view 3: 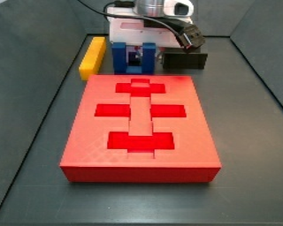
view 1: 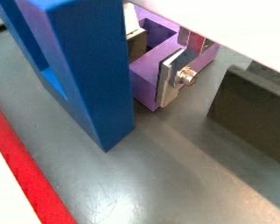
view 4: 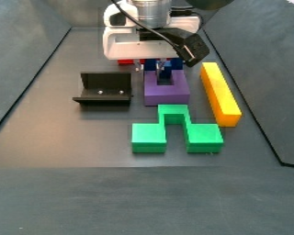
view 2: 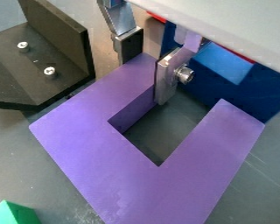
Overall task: Pick up the purple object. Move up. Place the purple object on the fixture. Regrasp the purple object. Move to above the board. Insert the purple object.
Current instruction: Pick up the purple object, then move up, then place the purple object on the fixture.
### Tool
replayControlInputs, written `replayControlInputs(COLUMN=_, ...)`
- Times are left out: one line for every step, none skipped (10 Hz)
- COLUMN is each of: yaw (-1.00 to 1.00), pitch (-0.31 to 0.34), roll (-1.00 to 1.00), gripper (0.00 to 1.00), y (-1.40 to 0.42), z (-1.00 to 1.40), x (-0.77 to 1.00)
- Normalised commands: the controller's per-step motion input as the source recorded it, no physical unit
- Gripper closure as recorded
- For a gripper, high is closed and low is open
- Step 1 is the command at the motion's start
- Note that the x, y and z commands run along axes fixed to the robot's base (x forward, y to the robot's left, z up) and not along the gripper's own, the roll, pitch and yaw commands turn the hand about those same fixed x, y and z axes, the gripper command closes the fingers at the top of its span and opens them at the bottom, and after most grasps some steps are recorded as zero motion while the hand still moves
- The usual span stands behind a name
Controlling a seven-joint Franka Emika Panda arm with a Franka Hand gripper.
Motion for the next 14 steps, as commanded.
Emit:
replayControlInputs(yaw=0.0, pitch=0.0, roll=0.0, gripper=1.0, y=0.0, z=0.0, x=0.0)
replayControlInputs(yaw=0.0, pitch=0.0, roll=0.0, gripper=1.0, y=0.0, z=0.0, x=0.0)
replayControlInputs(yaw=0.0, pitch=0.0, roll=0.0, gripper=1.0, y=0.0, z=0.0, x=0.0)
replayControlInputs(yaw=0.0, pitch=0.0, roll=0.0, gripper=1.0, y=0.0, z=0.0, x=0.0)
replayControlInputs(yaw=0.0, pitch=0.0, roll=0.0, gripper=1.0, y=0.0, z=0.0, x=0.0)
replayControlInputs(yaw=0.0, pitch=0.0, roll=0.0, gripper=1.0, y=0.0, z=0.0, x=0.0)
replayControlInputs(yaw=0.0, pitch=0.0, roll=0.0, gripper=1.0, y=0.0, z=0.0, x=0.0)
replayControlInputs(yaw=0.0, pitch=0.0, roll=0.0, gripper=1.0, y=0.0, z=0.0, x=0.0)
replayControlInputs(yaw=0.0, pitch=0.0, roll=0.0, gripper=1.0, y=0.0, z=0.0, x=0.0)
replayControlInputs(yaw=0.0, pitch=0.0, roll=0.0, gripper=1.0, y=0.0, z=0.83, x=0.0)
replayControlInputs(yaw=0.03, pitch=0.026, roll=-0.01, gripper=1.0, y=-0.03, z=0.79, x=-0.05)
replayControlInputs(yaw=0.03, pitch=0.035, roll=-0.01, gripper=1.0, y=-0.03, z=0.67, x=-0.08)
replayControlInputs(yaw=0.02, pitch=-0.004, roll=-0.02, gripper=1.0, y=-0.02, z=0.28, x=-0.04)
replayControlInputs(yaw=0.0, pitch=0.0, roll=0.0, gripper=1.0, y=-0.03, z=0.0, x=0.0)
